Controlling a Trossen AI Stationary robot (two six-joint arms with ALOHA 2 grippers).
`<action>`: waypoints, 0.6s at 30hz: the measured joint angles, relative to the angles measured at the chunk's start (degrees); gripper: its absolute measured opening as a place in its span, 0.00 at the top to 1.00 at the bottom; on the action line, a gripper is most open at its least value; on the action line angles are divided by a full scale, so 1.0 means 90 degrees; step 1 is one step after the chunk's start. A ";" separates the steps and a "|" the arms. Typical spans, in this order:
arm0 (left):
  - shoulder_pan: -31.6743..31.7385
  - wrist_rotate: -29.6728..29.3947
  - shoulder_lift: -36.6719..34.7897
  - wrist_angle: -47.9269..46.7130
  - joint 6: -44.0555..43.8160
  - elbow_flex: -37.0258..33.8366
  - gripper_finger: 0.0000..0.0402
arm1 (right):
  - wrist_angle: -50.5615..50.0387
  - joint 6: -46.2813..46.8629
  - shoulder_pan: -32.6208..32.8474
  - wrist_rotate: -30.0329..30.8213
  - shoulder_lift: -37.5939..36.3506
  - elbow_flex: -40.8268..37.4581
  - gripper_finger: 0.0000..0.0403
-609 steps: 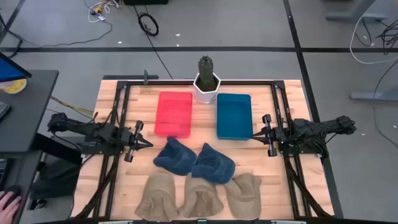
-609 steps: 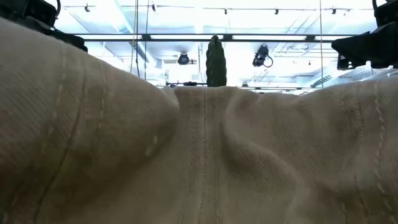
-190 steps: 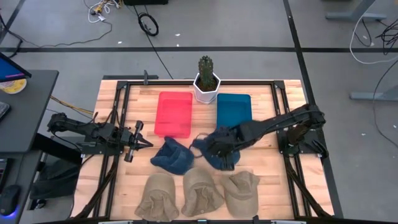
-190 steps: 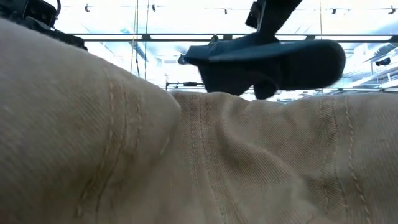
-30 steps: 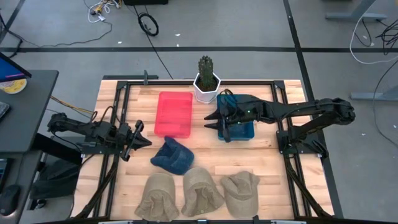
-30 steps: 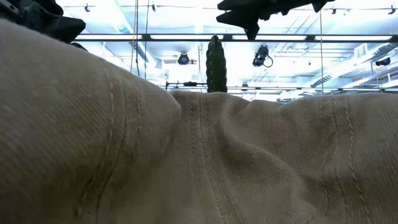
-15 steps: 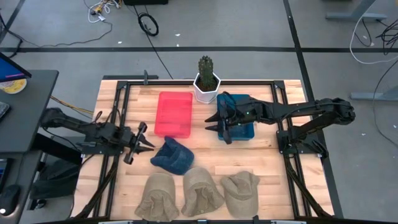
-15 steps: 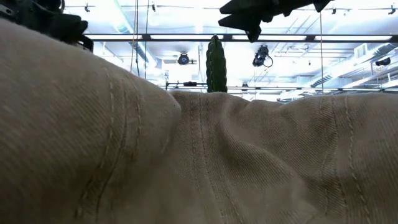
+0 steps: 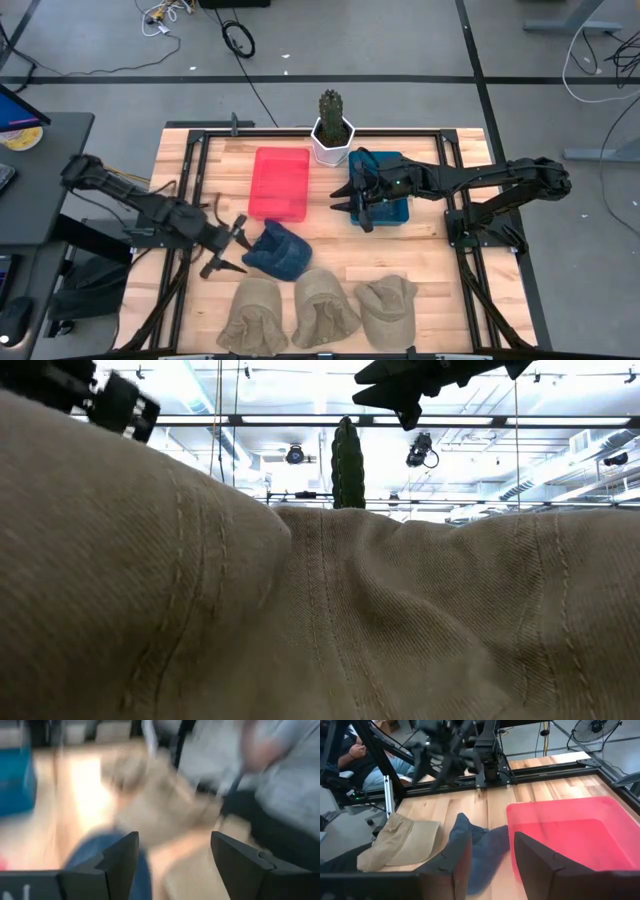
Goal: Pick & Place hat
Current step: Put the blue cap into the blue bin
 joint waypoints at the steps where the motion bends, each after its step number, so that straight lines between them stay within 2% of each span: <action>1: -0.0105 -0.0280 0.0252 -0.0471 -0.0151 0.0231 0.36 | 0.0000 0.0000 0.0001 0.0000 0.0000 0.0000 0.62; 4: -0.0374 -0.1001 0.0995 -0.1534 -0.0567 0.0824 0.38 | 0.0002 0.0000 0.0000 0.0000 0.0000 0.0000 0.62; 7: -0.0532 -0.1520 0.1709 -0.1848 -0.0812 0.1189 0.41 | 0.0001 0.0123 0.0001 -0.0001 0.0000 0.0000 0.62; 12: -0.0602 -0.1559 0.2711 -0.2565 -0.1378 0.1482 0.43 | -0.0113 0.0291 0.0019 -0.0001 0.0002 -0.0002 0.62; 18: -0.0484 -0.1767 0.3270 -0.3318 -0.2173 0.1483 0.43 | -0.0170 0.0304 0.0019 0.0000 0.0002 -0.0002 0.62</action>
